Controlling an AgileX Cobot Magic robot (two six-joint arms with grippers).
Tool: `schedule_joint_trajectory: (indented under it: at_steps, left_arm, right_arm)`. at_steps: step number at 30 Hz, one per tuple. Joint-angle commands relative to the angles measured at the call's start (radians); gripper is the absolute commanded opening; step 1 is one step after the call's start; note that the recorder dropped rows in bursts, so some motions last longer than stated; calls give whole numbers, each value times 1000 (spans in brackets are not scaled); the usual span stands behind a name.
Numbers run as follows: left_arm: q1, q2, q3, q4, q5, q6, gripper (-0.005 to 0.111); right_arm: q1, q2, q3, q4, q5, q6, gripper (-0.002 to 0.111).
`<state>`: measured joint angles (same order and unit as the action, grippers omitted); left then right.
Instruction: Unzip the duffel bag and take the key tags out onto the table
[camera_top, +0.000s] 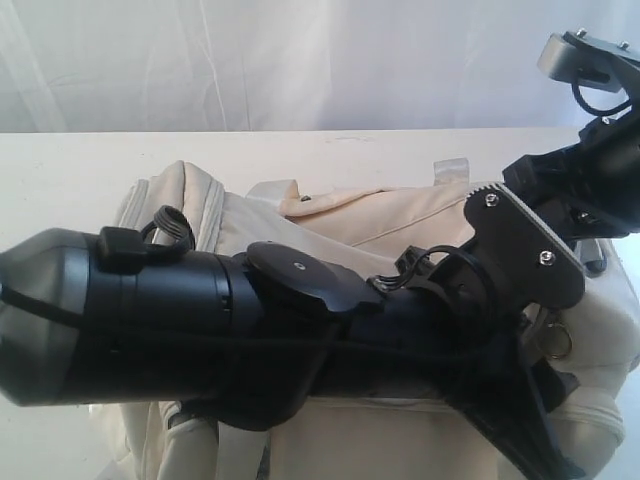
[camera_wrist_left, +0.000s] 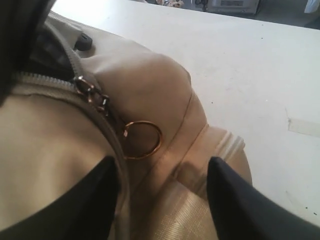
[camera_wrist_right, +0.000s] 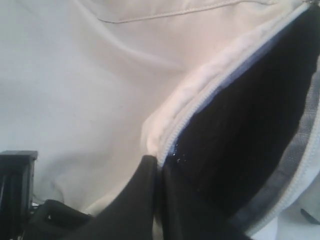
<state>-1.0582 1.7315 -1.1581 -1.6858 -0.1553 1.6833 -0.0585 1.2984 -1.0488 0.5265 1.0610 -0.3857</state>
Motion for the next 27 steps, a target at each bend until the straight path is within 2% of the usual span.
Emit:
schedule_joint_trajectory:
  at_steps: [1, 9, 13, 18, 27]
  left_arm:
    - [-2, -8, 4, -26, 47, -4, 58]
    - [-2, 12, -20, -23, 125, -6, 58]
    - [-2, 49, -49, -18, 20, -9, 58]
    - [-2, 77, -76, -18, 11, -6, 58]
    - [-2, 94, -101, -18, -133, -6, 58]
  right_arm:
    - [0, -3, -2, 26, -1, -3, 0]
    - [0, -3, -2, 26, 2, -3, 0]
    - [0, -3, -2, 26, 13, -3, 0]
    - [0, -3, 2, 30, 13, -3, 0]
    - [0, -3, 2, 32, 15, -3, 0]
